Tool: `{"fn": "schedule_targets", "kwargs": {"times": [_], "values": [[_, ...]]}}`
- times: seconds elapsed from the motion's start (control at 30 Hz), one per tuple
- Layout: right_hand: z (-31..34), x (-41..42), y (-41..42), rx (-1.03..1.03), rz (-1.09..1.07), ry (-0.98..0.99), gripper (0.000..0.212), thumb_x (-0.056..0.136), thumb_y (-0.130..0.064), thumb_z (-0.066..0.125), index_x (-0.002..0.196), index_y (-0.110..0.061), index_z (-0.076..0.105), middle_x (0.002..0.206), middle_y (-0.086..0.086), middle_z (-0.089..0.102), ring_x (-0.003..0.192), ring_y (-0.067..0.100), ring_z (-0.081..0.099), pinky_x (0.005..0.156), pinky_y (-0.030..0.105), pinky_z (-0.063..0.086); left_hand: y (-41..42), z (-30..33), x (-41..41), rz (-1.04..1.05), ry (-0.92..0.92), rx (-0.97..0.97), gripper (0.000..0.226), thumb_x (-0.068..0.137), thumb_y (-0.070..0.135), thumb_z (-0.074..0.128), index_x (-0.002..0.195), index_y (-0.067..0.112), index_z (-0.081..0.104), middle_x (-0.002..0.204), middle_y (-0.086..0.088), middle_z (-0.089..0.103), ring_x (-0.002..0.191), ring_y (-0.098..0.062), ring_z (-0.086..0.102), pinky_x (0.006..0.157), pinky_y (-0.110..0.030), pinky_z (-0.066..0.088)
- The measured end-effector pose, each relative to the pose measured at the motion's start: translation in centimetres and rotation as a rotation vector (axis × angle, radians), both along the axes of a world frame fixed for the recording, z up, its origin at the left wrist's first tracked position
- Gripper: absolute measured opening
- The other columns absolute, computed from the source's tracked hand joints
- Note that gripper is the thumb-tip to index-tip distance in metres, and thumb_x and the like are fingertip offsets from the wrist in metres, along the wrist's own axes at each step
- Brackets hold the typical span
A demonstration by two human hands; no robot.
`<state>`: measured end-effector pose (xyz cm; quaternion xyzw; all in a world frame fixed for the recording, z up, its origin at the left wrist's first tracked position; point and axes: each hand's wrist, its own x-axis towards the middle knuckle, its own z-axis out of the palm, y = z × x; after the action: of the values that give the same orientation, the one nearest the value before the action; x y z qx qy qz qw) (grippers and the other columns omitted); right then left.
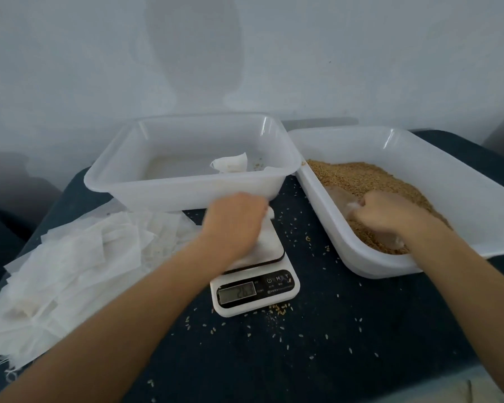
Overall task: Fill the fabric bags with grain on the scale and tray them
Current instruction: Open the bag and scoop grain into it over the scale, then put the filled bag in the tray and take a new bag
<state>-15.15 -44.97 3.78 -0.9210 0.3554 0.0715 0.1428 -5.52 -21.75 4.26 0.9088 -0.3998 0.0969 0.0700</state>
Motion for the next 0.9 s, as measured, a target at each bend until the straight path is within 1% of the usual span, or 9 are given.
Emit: {"fn": "schedule_targets", "kwargs": {"times": [0.17,0.27,0.33,0.4,0.5,0.6,0.73,0.83,0.9], "values": [[0.2,0.3,0.3,-0.038,0.021,0.065,0.045,0.1,-0.043,0.036,0.114,-0.008,0.06,0.092,0.007,0.065,0.072,0.02,0.061,0.055,0.029,0.044,3.9,8.4,4.6,0.054,0.145,-0.199,0.016,0.09,0.016,0.053,0.095,0.015,0.068,0.087,0.003,0.059,0.076,-0.014,0.05,0.06,-0.023,0.037],[0.2,0.4,0.3,-0.059,0.045,0.074,0.045,0.1,-0.044,0.035,0.116,-0.009,0.057,0.091,0.003,0.06,0.075,0.016,0.055,0.055,0.028,0.038,5.3,12.2,7.6,0.057,0.246,-0.298,0.009,0.088,0.017,0.059,0.089,0.017,0.068,0.082,0.004,0.065,0.071,-0.013,0.062,0.066,-0.024,0.048],[0.1,0.4,0.2,-0.056,0.062,0.067,0.044,0.1,-0.046,0.034,0.109,-0.01,0.059,0.086,0.0,0.058,0.074,0.014,0.054,0.053,0.025,0.036,5.7,13.2,9.5,0.067,0.314,-0.325,0.006,0.088,0.019,0.062,0.084,0.021,0.066,0.082,0.005,0.066,0.069,-0.009,0.064,0.062,-0.02,0.049],[-0.1,0.3,0.1,-0.048,0.089,0.08,0.045,0.098,-0.05,0.033,0.1,-0.014,0.059,0.085,-0.001,0.059,0.074,0.012,0.056,0.054,0.024,0.038,5.6,12.9,11.6,0.058,0.341,-0.331,0.004,0.087,0.015,0.063,0.087,0.017,0.066,0.086,0.0,0.067,0.069,-0.011,0.064,0.062,-0.018,0.05],[-0.6,0.3,-0.2,-0.044,0.125,0.099,0.035,0.098,-0.044,0.039,0.091,-0.016,0.058,0.085,-0.001,0.062,0.075,0.012,0.058,0.057,0.023,0.041,4.6,10.7,14.2,0.072,0.27,-0.299,0.013,0.085,0.007,0.062,0.094,0.013,0.069,0.095,-0.006,0.068,0.084,-0.017,0.062,0.074,-0.024,0.044],[-0.6,0.4,-0.2,-0.039,0.144,0.097,0.034,0.099,-0.044,0.037,0.087,-0.019,0.058,0.083,-0.003,0.061,0.074,0.01,0.057,0.055,0.023,0.038,3.6,7.5,15.9,0.078,0.19,-0.305,0.016,0.085,0.008,0.06,0.098,0.009,0.07,0.1,-0.007,0.067,0.088,-0.014,0.055,0.072,-0.016,0.033],[0.0,0.3,-0.1,-0.05,0.112,-0.013,0.039,0.098,-0.049,0.037,0.09,-0.018,0.059,0.082,0.0,0.064,0.072,0.013,0.059,0.056,0.026,0.042,2.9,3.5,17.6,0.073,0.269,-0.188,0.016,0.087,0.009,0.06,0.101,0.007,0.069,0.106,-0.009,0.066,0.1,-0.021,0.057,0.081,-0.019,0.035],[1.0,0.6,-0.5,-0.1,0.045,-0.234,0.036,0.097,-0.051,0.038,0.086,-0.021,0.053,0.077,0.002,0.062,0.068,0.015,0.057,0.053,0.027,0.036,3.0,2.5,18.1,0.057,0.377,-0.045,0.017,0.084,0.008,0.062,0.099,0.011,0.07,0.101,-0.005,0.067,0.094,-0.018,0.058,0.078,-0.019,0.035],[1.5,1.2,-0.3,-0.074,0.034,-0.245,0.033,0.098,-0.048,0.038,0.087,-0.019,0.052,0.077,0.004,0.063,0.067,0.016,0.057,0.051,0.027,0.035,3.3,2.6,18.1,0.061,0.472,0.007,0.019,0.083,0.008,0.061,0.098,0.017,0.069,0.1,-0.001,0.066,0.093,-0.014,0.056,0.081,-0.022,0.036]]}}
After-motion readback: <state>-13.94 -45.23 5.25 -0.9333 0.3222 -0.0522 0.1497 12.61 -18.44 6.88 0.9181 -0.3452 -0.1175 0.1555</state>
